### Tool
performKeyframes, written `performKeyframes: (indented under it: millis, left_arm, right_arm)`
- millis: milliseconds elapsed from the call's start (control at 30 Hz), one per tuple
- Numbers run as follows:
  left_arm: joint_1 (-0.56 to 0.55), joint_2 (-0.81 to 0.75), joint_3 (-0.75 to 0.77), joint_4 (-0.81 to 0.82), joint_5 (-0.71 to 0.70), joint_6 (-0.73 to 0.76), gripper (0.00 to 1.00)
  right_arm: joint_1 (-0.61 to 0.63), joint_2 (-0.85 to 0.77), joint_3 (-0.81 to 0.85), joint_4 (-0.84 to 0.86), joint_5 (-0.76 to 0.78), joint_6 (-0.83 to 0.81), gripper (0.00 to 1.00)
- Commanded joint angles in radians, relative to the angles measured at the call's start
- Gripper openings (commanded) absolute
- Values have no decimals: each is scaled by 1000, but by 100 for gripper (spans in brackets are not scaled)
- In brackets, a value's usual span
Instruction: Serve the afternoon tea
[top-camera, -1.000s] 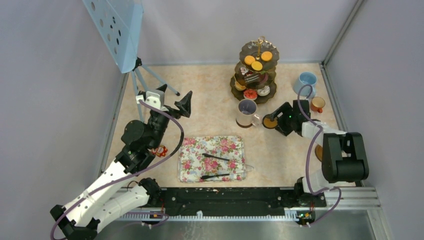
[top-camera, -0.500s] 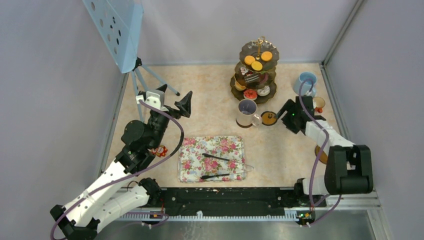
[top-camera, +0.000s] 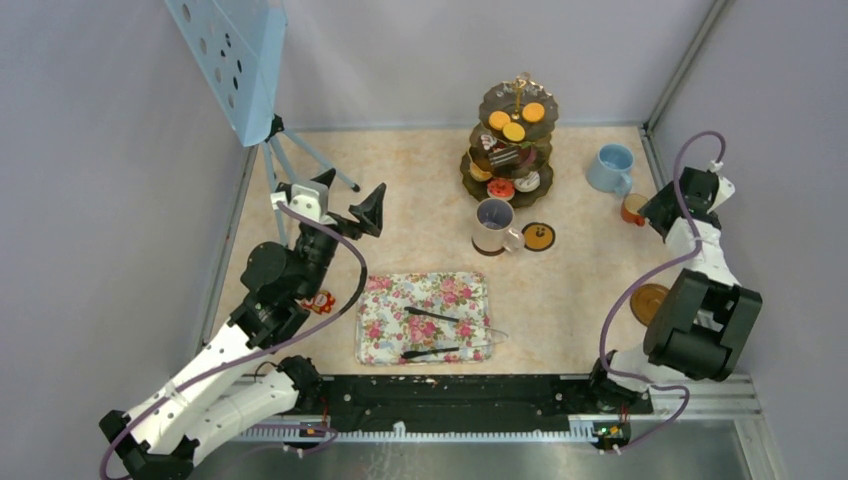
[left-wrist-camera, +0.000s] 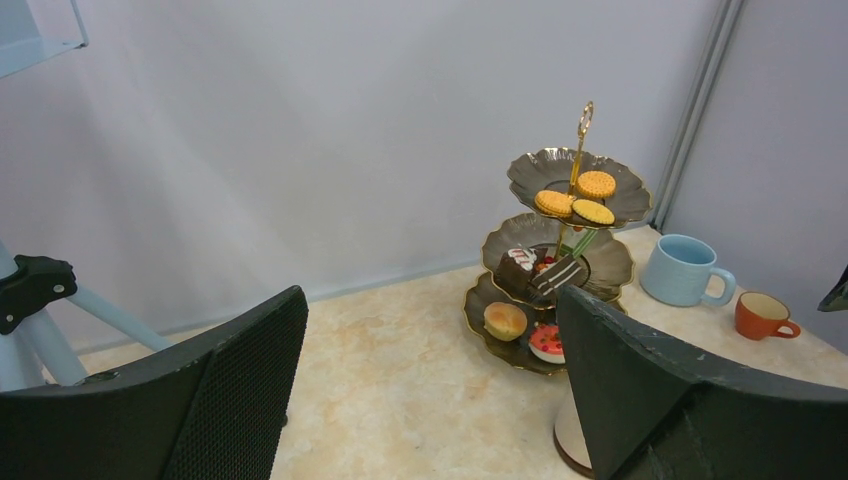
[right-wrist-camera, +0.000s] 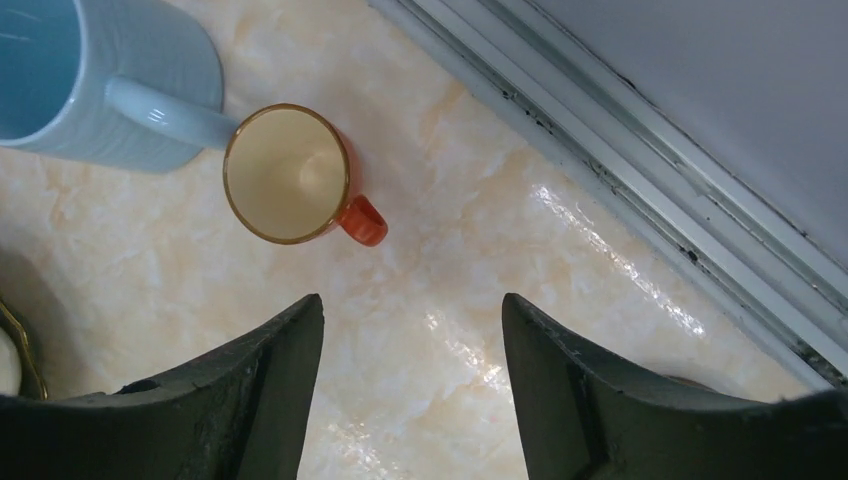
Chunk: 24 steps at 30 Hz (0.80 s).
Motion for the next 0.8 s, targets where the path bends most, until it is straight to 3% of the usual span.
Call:
performKeyframes:
  millis: [0, 133, 433, 567, 767]
  left_arm:
    - [-9, -11, 2, 44, 5, -7, 99]
    - [-20, -15, 2, 45, 4, -7, 99]
    - [-27, -22, 2, 44, -1, 0, 99]
    - [-29, -21, 2, 45, -1, 1, 99]
    - [-29, -16, 2, 46, -6, 8, 99]
  right_arm:
    - [-71, 53, 38, 78, -185, -92, 64]
    - [-134, 108, 46, 131, -297, -96, 59]
    - [-143, 239, 143, 169, -398, -84, 50]
    - [-142, 361, 262, 93, -403, -81, 33]
    - [-138, 441, 343, 69, -403, -76, 33]
